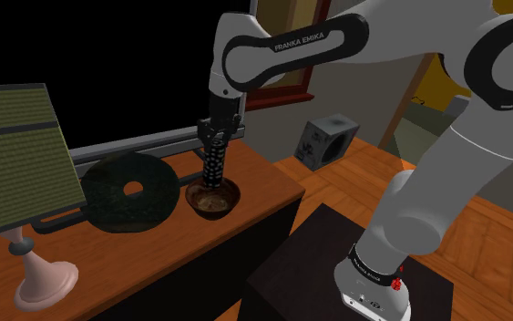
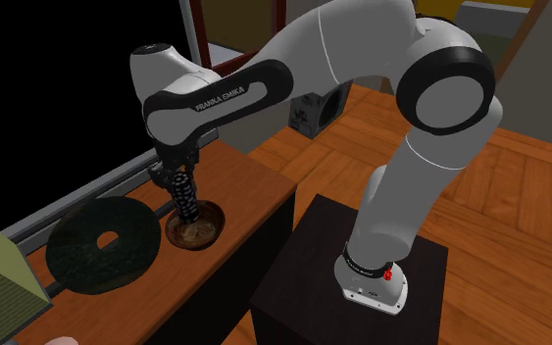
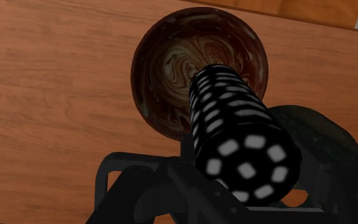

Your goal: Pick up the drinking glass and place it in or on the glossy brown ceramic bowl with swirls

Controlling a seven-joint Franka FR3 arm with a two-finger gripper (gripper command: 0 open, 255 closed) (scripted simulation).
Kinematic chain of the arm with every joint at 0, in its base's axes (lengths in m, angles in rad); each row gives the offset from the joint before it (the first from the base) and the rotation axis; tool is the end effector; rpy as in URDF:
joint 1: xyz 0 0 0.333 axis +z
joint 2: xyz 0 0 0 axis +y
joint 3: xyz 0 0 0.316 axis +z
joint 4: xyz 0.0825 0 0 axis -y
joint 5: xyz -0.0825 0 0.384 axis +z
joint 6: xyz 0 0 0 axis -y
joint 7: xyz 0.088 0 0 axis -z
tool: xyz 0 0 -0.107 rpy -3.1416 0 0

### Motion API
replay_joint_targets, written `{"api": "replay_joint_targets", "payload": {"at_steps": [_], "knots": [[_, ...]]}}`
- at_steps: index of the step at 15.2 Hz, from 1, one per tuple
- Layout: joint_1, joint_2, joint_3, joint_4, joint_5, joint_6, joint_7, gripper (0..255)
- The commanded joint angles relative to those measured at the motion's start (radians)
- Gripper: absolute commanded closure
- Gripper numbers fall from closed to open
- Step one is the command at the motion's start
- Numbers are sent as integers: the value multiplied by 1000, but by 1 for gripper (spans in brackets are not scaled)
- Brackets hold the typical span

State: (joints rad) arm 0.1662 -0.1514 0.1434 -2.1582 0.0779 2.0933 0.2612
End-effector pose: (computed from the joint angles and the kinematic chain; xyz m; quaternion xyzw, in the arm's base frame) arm 0.4878 0.1623 0.4707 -0.9988 -0.0058 -0.0342 0.0348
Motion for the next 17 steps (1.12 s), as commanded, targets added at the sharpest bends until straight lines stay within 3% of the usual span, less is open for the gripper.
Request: {"api": "replay_joint_targets", "payload": {"at_steps": [1,8,16,17], "knots": [[1,11,1,-15,-1,27,0,255],[2,48,4,-79,-2,128,-1,255],[2,48,4,-79,-2,128,-1,255],[2,48,4,-79,-2,128,-1,0]]}}
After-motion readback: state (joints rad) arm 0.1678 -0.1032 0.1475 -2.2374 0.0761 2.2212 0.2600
